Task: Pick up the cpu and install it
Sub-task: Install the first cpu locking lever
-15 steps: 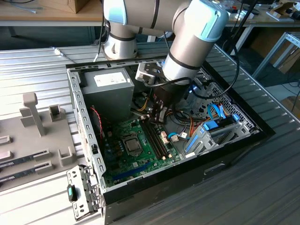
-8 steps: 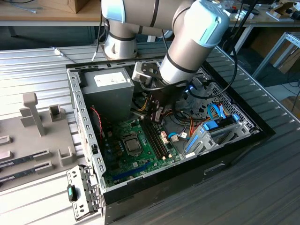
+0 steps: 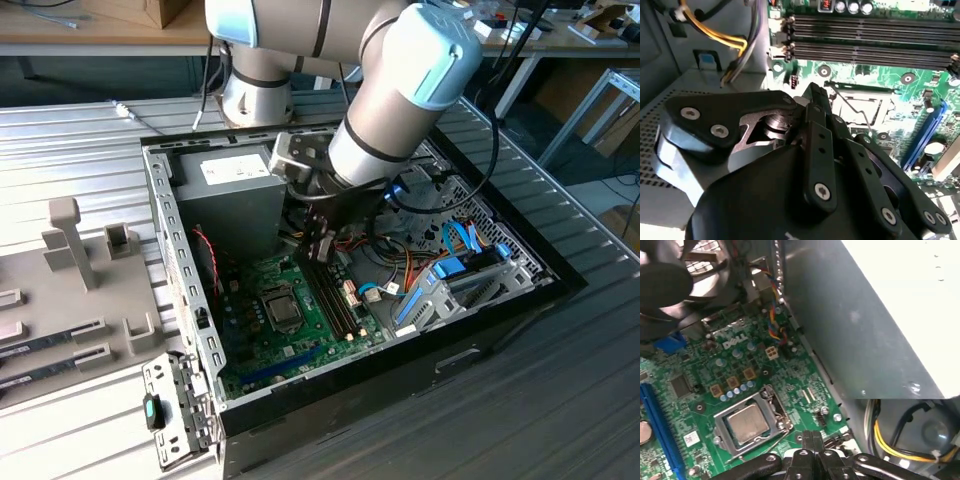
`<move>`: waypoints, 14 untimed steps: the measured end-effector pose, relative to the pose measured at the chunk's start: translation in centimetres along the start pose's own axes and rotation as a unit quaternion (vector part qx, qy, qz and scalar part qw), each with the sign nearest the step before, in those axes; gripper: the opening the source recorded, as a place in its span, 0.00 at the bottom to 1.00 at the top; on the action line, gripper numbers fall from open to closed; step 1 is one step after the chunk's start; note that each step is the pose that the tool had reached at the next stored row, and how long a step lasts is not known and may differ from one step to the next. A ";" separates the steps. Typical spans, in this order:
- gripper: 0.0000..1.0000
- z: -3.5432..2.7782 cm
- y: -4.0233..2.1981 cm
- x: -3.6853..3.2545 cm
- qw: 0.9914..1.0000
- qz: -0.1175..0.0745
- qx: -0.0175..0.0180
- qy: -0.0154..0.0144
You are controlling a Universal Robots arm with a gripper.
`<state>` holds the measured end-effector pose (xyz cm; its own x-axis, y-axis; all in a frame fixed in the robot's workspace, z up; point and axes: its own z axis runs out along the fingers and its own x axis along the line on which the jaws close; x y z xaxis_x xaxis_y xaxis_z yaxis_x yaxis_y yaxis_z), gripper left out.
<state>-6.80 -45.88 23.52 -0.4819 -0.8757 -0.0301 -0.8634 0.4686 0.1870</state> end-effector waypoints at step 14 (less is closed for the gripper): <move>0.11 -0.05 0.18 3.30 1.000 -0.008 0.002 0.000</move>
<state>-8.54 -48.69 23.51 -0.4679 -0.8832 -0.0323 -0.8714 0.4550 0.1834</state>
